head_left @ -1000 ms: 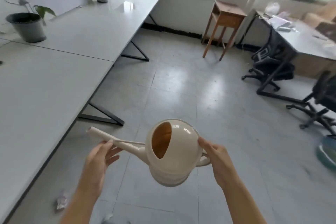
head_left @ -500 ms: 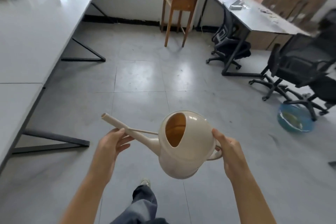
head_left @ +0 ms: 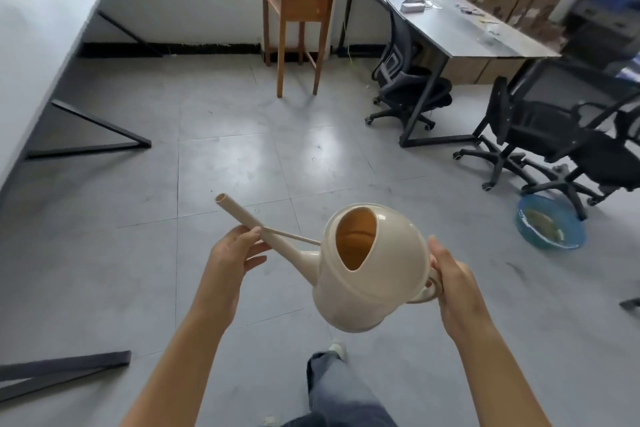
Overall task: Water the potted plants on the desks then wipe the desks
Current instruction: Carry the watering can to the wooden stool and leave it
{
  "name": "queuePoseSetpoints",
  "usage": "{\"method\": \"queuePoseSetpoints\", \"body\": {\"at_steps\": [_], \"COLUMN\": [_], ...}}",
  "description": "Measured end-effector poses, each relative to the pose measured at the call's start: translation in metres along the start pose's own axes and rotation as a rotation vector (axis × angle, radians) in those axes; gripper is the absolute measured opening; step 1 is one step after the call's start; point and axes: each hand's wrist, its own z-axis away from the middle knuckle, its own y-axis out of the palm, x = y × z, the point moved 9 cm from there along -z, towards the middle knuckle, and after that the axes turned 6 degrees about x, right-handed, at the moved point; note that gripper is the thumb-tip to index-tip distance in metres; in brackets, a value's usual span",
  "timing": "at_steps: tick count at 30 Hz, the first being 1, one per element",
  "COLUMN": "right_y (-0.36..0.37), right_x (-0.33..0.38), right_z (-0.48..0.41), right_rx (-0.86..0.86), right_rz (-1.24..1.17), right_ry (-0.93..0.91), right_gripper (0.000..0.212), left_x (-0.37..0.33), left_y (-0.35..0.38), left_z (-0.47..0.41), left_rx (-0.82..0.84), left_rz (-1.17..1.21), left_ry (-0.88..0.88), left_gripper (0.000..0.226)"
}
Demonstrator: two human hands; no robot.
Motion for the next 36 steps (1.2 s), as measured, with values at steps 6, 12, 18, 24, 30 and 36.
{"method": "queuePoseSetpoints", "body": {"at_steps": [6,12,18,24,30,36], "right_y": [-0.009,-0.013,-0.013,0.002,0.033,0.056], "right_x": [0.037,0.092,0.142,0.171,0.206,0.25], "right_z": [-0.118,-0.234,-0.338,-0.433,-0.563,-0.669], "right_rx": [0.01,0.087,0.117,0.143,0.121,0.045], "right_rz": [0.008,0.023,-0.033,-0.01,0.038,0.007], "right_ry": [-0.02,-0.065,-0.059,-0.038,-0.02,-0.024], "right_gripper": [0.05,0.05,0.069,0.071,0.067,0.055], "left_x": [-0.015,-0.033,-0.051,-0.059,-0.08,-0.118], "left_y": [0.027,0.06,0.081,0.088,0.079,0.087], "left_z": [-0.105,-0.206,-0.3,-0.397,-0.547,-0.675], "left_rx": [-0.042,-0.118,-0.182,-0.174,-0.135,-0.105], "left_rz": [-0.002,0.0,-0.004,0.003,0.019,0.016], "left_ry": [0.028,0.059,0.051,0.061,0.04,0.017], "left_gripper": [0.037,0.035,0.019,0.03,0.04,0.036]}}
